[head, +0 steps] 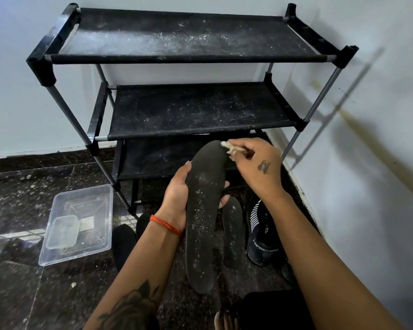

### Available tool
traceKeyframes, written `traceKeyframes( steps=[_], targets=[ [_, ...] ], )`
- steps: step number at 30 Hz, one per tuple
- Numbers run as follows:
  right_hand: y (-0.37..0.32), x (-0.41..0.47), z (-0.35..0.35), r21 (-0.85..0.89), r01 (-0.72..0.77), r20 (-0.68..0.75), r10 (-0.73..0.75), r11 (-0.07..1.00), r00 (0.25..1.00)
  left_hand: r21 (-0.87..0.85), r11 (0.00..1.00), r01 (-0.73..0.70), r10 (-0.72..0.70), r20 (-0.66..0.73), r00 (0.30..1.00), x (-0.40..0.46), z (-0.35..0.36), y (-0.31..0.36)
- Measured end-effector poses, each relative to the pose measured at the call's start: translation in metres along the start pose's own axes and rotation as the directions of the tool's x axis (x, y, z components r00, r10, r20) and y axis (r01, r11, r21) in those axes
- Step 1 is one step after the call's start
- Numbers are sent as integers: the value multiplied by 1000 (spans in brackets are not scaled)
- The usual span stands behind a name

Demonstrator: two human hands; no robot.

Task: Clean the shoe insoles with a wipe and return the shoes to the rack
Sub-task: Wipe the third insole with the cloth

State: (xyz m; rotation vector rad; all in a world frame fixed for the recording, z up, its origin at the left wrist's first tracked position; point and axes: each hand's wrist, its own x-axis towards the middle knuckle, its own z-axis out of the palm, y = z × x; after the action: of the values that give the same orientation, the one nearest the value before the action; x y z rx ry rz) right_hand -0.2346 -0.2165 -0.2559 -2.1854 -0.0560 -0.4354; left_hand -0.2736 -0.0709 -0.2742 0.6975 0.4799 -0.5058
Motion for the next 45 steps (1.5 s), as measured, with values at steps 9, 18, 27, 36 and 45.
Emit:
traceKeyframes(
  steps=[9, 18, 27, 36, 45],
  targets=[
    [-14, -5, -1, -57, -147, 390, 158, 987, 907, -6, 1000, 3, -3, -14, 1000, -4, -1, 2],
    [-8, -6, 2, 34, -71, 23, 71, 997, 997, -7, 1000, 13, -14, -53, 999, -8, 4, 3],
    [-17, -24, 23, -130, 188, 306, -141, 973, 941, 159, 987, -32, 29, 19, 999, -11, -2, 2],
    [-28, -31, -4, 145, 47, 377, -99, 988, 921, 84, 996, -39, 36, 34, 999, -16, -1, 8],
    [-34, -37, 31, -136, 101, 199, -73, 986, 977, 182, 981, -68, 67, 15, 998, -17, -1, 3]
  ],
)
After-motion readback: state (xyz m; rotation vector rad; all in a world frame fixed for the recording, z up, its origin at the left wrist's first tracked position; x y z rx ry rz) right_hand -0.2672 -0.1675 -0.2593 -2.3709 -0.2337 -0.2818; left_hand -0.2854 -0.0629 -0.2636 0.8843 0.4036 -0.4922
